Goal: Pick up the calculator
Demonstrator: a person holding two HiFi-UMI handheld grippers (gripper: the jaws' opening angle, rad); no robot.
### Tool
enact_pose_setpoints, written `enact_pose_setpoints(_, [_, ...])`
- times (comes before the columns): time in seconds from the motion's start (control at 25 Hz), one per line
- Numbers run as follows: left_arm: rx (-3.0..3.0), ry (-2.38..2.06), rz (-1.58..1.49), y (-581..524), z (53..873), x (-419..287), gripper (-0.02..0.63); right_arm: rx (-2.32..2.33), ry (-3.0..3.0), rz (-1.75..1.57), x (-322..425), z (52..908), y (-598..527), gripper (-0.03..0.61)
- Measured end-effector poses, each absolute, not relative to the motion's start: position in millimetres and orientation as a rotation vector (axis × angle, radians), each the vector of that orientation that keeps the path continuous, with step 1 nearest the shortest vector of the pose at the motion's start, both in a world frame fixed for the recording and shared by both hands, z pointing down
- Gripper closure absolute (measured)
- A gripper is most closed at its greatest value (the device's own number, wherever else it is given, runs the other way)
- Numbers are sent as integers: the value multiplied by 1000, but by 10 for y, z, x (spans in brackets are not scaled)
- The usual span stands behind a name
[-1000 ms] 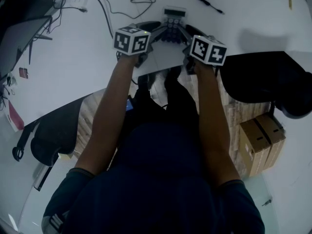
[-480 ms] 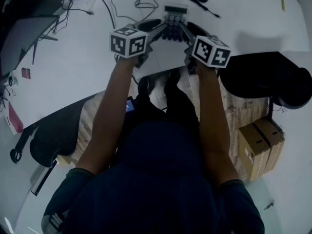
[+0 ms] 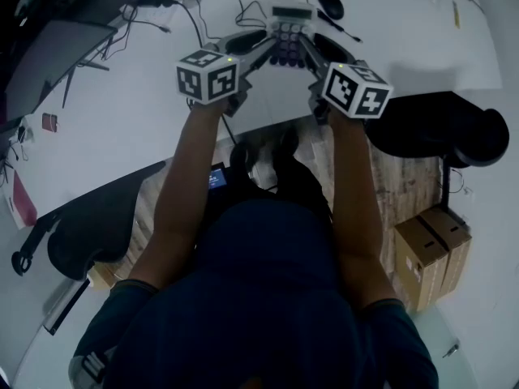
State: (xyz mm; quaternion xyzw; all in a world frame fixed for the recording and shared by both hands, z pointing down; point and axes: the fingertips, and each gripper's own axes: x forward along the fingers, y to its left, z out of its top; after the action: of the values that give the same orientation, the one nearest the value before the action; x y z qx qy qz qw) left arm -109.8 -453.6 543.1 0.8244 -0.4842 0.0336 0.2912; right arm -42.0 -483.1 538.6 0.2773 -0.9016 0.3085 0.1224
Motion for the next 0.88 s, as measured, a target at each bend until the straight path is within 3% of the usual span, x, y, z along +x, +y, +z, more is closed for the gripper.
enact_pose_setpoints(0.88, [2424, -1420, -87, -3958, 3975, -1582, 495, 723, -2870, 572, -906, 3903, -4300, 422])
